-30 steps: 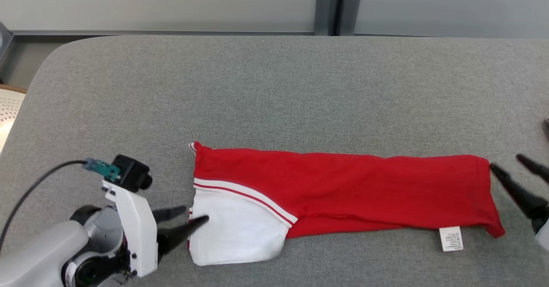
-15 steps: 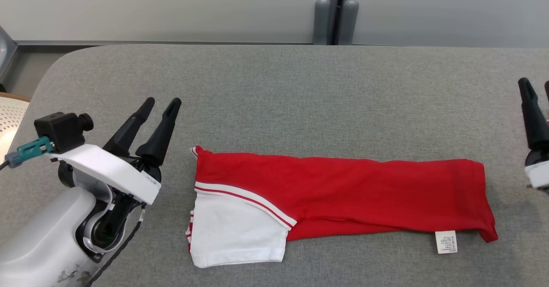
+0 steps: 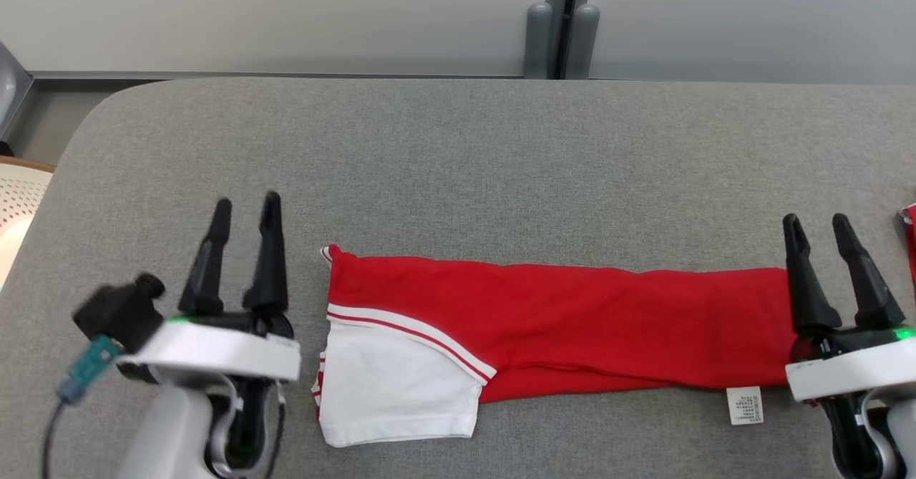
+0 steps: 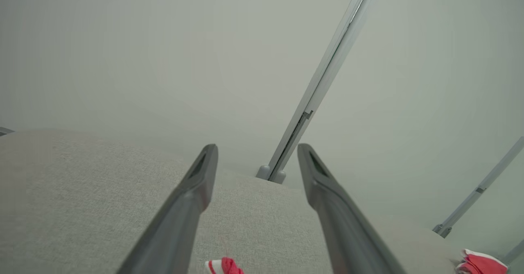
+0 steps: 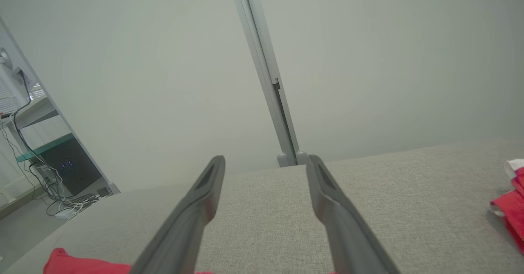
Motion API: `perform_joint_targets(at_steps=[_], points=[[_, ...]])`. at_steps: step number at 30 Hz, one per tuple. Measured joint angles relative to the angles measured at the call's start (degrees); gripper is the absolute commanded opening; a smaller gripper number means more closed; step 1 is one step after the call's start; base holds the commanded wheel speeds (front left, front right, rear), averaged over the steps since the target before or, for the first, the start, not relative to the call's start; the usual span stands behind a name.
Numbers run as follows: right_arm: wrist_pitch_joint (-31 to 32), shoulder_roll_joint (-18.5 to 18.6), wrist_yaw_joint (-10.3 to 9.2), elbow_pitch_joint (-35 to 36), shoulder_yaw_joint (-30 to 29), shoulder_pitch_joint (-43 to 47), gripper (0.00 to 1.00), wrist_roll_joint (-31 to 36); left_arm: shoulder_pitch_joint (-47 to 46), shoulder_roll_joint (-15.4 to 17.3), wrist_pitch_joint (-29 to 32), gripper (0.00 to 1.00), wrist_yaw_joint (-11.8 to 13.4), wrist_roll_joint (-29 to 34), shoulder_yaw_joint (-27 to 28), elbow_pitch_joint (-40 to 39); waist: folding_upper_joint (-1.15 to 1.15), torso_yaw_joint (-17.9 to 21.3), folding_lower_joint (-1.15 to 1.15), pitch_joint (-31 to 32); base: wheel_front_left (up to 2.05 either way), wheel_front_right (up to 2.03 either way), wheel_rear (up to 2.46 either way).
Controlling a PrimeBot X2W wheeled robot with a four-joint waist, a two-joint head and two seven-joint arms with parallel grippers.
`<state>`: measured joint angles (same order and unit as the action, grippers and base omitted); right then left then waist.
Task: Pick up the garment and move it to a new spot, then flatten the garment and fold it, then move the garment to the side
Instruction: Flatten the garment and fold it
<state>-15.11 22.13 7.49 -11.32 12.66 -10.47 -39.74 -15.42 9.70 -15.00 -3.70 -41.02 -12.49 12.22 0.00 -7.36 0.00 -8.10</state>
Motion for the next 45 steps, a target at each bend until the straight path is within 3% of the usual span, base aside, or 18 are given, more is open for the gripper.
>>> perform_joint_targets(at_steps=[4,10,26,36,37,45], points=[[0.0,-3.35,0.0,-0.42,-1.68,1.28,1.0,3.2,4.43,-5.04,0.0,1.0,-1.72,10.46,5.32,-0.38,0.0,0.2,0.0,0.02,0.0,0.0,0.0],[0.0,-5.95,0.0,-1.91,-3.23,2.03,1.0,7.17,6.89,-6.69,0.0,1.0,-3.33,16.04,8.12,-0.07,0.0,0.32,0.0,-0.07,0.0,0.0,0.0],[0.0,-9.91,0.0,-23.38,-10.18,-0.21,1.0,5.46,6.42,-6.87,0.0,1.0,-3.66,14.26,5.05,0.89,0.0,-0.9,0.0,-1.45,0.0,0.0,0.0],[-0.2,-9.68,-0.01,-31.14,-5.48,-3.67,1.0,1.64,5.69,-6.84,0.0,1.0,-3.71,14.23,5.1,1.03,0.0,-0.73,0.0,-2.3,0.0,0.0,0.0],[-0.2,-9.42,-0.01,-31.55,-4.78,-3.92,0.03,1.12,5.64,-6.87,0.0,1.0,-3.71,14.23,5.04,1.08,0.0,-0.69,0.0,-2.33,0.0,0.0,0.0],[-0.08,-8.36,0.08,-32.78,-5.16,-5.09,0.0,-0.59,5.51,-6.87,0.0,1.0,-3.71,14.13,4.97,1.55,0.0,-0.55,0.0,-2.26,0.0,0.0,0.0]])
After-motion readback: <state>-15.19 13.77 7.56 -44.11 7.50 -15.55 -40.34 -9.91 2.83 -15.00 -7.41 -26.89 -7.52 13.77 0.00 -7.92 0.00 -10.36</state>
